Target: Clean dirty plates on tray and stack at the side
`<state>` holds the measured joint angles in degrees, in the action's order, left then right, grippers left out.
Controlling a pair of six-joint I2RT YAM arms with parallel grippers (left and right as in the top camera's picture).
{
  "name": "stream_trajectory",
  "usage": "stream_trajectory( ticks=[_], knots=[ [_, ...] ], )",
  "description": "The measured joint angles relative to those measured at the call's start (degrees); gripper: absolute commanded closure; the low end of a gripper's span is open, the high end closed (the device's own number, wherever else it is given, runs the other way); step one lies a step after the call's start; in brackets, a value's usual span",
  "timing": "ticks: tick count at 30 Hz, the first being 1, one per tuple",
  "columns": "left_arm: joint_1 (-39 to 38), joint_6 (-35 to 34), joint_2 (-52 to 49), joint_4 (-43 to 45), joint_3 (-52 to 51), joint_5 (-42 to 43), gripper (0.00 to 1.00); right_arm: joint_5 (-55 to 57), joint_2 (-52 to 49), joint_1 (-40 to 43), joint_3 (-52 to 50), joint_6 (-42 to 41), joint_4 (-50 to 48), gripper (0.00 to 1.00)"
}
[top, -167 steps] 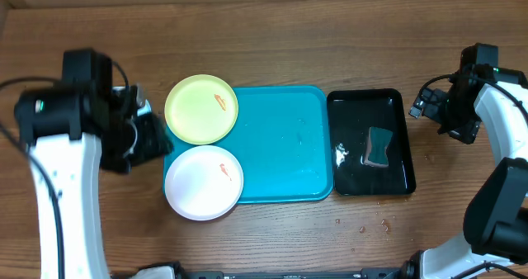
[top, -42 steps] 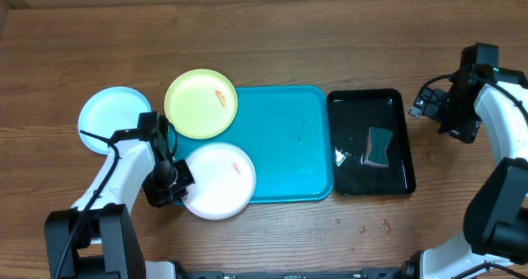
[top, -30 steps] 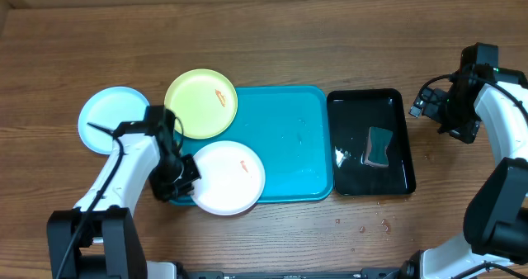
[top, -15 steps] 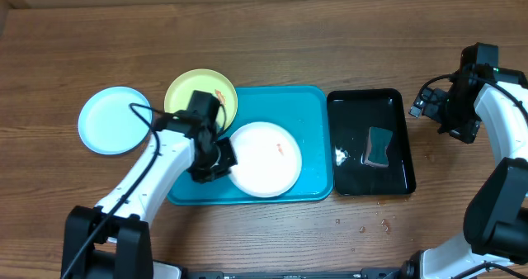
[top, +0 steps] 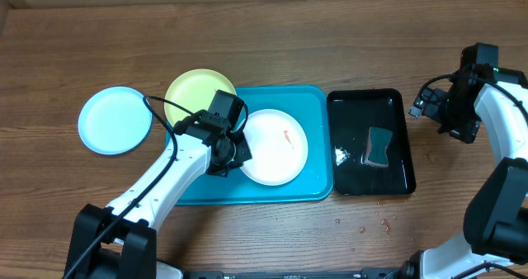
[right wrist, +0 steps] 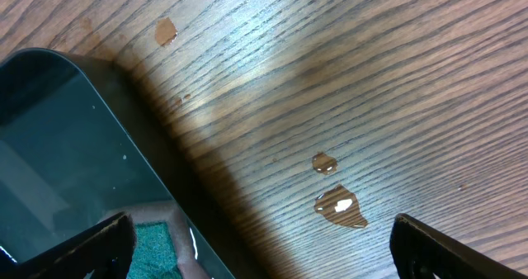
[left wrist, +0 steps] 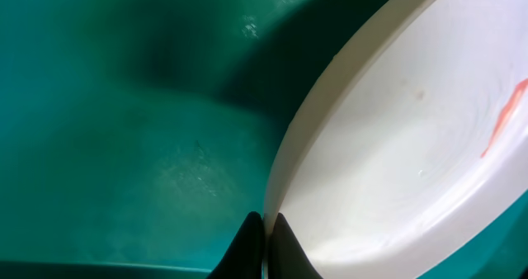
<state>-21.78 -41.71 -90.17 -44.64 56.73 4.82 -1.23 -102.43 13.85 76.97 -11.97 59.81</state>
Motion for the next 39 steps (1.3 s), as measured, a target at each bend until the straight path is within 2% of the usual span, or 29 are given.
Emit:
stream_trajectory(
  ticks=[10, 17, 24, 26, 34, 39],
  knots=[
    [0.0, -2.4, 0.0, 2.5, 0.0, -5.4, 0.96, 0.0, 0.0, 0.0, 0.0, 0.0, 0.0, 0.0],
    [-1.4, -2.5, 0.0, 2.9, -0.1, -6.7, 0.96, 0.0, 0.0, 0.0, 0.0, 0.0, 0.0, 0.0],
    [-3.9, -2.5, 0.0, 7.7, -2.7, -7.0, 0.95, 0.0, 0.0, 0.0, 0.0, 0.0, 0.0, 0.0],
    [-4.2, -2.5, 0.0, 9.5, -4.1, -7.1, 0.91, 0.0, 0.0, 0.0, 0.0, 0.0, 0.0, 0.0],
    [-4.2, -3.0, 0.0, 10.6, -5.1, -7.9, 0.62, 0.0, 0.0, 0.0, 0.0, 0.0, 0.0, 0.0],
    [-4.3, -2.5, 0.0, 10.7, -5.1, -8.4, 0.59, 0.0, 0.0, 0.0, 0.0, 0.0, 0.0, 0.0]
  ],
)
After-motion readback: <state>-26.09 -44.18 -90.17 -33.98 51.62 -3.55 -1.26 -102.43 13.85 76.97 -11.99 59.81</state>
